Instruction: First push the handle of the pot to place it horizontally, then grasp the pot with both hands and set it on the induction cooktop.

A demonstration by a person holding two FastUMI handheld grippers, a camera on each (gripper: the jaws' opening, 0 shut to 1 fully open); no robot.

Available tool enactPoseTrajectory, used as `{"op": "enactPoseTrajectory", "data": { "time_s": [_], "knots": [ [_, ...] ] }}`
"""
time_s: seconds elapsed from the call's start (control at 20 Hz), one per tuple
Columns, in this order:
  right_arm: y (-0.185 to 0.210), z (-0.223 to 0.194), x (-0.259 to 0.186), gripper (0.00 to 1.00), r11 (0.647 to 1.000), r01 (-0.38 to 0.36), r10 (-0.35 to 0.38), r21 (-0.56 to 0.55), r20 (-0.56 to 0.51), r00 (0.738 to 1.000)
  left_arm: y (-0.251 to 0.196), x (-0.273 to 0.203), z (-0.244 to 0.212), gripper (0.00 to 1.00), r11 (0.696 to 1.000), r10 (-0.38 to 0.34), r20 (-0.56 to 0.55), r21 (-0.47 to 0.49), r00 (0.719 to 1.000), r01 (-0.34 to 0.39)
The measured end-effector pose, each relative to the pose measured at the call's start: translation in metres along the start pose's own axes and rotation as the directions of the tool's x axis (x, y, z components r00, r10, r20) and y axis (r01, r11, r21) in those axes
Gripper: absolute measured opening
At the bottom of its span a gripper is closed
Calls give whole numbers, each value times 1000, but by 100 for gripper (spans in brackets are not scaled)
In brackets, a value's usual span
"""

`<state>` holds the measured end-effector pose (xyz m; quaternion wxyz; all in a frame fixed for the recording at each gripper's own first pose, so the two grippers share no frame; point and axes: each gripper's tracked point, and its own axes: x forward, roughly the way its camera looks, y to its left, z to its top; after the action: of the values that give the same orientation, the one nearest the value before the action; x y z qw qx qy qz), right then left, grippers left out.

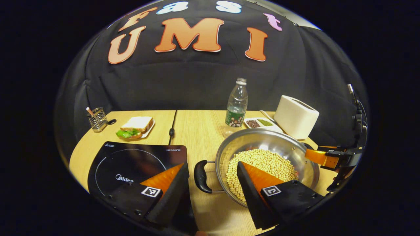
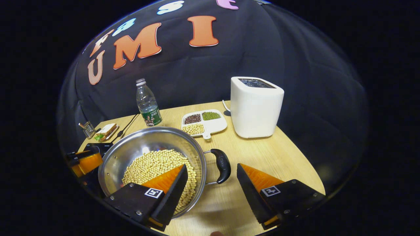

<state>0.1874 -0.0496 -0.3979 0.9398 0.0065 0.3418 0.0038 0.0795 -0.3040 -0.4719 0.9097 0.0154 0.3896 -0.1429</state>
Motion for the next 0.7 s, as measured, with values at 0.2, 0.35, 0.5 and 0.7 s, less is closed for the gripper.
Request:
{"op": "enactPoseTrajectory", "data": {
  "time_s": [0.2, 0.35, 0.5, 0.7],
  "knots": [
    [1, -6, 13, 94, 1000, -5, 5, 4, -39, 999, -5, 20, -12, 99, 1000, 8, -49, 9, 999, -7],
    [6, -14, 23, 93, 1000, -8, 8, -2, -79, 997, -4, 32, -17, 98, 1000, 13, -68, 23, 998, -11],
    [-2, -22, 35, 83, 999, 33, -34, -12, -120, 992, 4, 39, -14, 96, 999, 45, -65, 19, 997, -44],
    [0, -26, 35, 61, 997, 9, 2, 71, -163, 987, 10, 44, -16, 69, 998, 58, -74, 16, 996, -57]
  ]
}}
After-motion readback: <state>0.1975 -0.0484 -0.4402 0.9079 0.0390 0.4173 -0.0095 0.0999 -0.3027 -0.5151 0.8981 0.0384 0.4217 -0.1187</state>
